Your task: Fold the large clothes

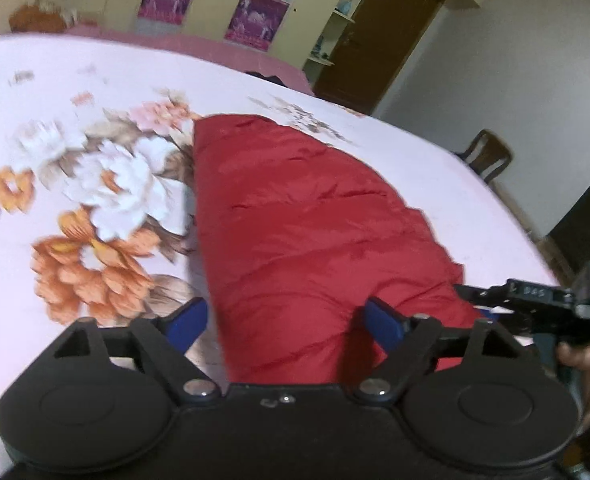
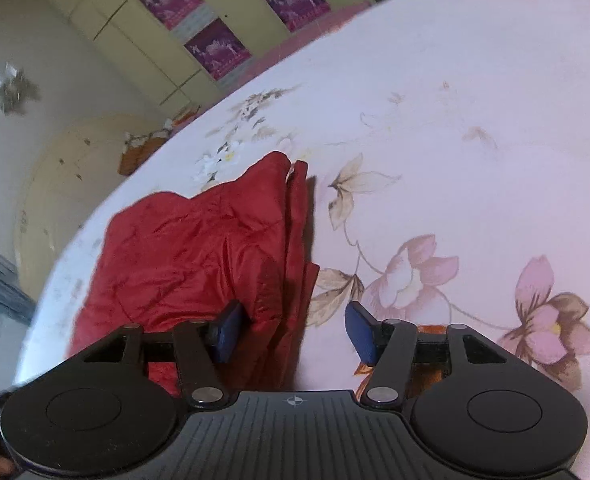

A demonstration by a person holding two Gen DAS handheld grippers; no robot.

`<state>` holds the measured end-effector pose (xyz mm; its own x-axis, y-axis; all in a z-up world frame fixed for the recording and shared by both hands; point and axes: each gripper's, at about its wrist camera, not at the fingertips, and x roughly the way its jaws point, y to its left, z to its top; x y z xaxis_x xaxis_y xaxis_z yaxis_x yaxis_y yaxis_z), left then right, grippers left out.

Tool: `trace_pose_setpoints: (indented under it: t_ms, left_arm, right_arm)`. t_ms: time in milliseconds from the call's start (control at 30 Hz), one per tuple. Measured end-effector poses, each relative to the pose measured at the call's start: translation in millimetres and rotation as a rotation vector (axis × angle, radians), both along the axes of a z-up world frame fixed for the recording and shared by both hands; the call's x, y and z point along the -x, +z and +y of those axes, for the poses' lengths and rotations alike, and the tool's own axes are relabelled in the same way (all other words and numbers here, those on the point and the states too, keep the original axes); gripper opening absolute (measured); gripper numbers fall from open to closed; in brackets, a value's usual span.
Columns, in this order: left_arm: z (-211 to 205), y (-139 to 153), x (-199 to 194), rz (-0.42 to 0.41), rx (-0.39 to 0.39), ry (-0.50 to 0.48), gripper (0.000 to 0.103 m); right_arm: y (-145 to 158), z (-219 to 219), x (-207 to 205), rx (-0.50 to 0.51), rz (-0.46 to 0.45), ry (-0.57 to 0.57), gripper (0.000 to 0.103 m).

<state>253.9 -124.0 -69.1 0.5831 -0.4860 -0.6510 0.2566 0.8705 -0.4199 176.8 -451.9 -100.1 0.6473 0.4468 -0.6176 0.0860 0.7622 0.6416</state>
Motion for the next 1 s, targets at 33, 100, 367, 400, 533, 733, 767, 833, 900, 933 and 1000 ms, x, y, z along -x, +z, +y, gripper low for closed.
trace_pose_setpoints:
  t_ms: [33,100,367,400,533,733,767,833,900,933,1000]
  left_arm:
    - [1.3,-1.4,-3.2,0.016,0.025,-0.007,0.082]
    - [3.0,-5.3,-10.3,0.045,0.053,-0.009,0.084]
    - [14.3,-22.4,-29.3,0.132,0.173,0.073,0.077]
    - [10.0,-22.2,-29.4,0.130,0.156,0.074,0.077]
    - [-3.4,-9.1,-23.5,0.090,0.082,0.078,0.064]
    - [-32.0,27.1,-6.8,-0.022,-0.115,0.046,0.058]
    - [-35.7,32.6,-4.3,-0.034,-0.141,0.048,0.058]
    - [-41.4,43.0,-0.2,-0.053,-0.191,0.047,0.058]
    - [-45.4,52.2,4.8,-0.068,-0.223,0.042,0.057]
    - [-45.8,57.8,8.1,-0.077,-0.237,0.037,0.057]
    - [-43.4,66.7,13.0,-0.096,-0.260,0.032,0.057]
  right_arm:
    - [1.9,0.3,-3.0,-0.004,0.004,0.014,0.050]
    - [0.1,0.9,-10.7,-0.013,0.042,0.035,0.050]
    - [-12.3,0.9,-38.7,-0.118,0.098,0.088,0.049]
    - [-12.8,0.8,-38.8,-0.126,0.093,0.089,0.048]
    - [-19.8,1.4,-35.6,-0.178,0.080,0.090,0.024]
    - [7.7,12.8,-15.3,-0.116,-0.018,0.086,0.019]
    - [12.6,17.0,-13.3,-0.105,-0.030,0.092,0.019]
    - [23.0,26.4,-9.8,-0.077,-0.054,0.107,0.018]
    - [34.6,38.1,-5.1,-0.044,-0.080,0.124,0.018]
    - [38.8,44.1,-4.3,-0.034,-0.091,0.132,0.018]
    - [48.6,57.3,-1.3,-0.029,-0.117,0.151,0.018]
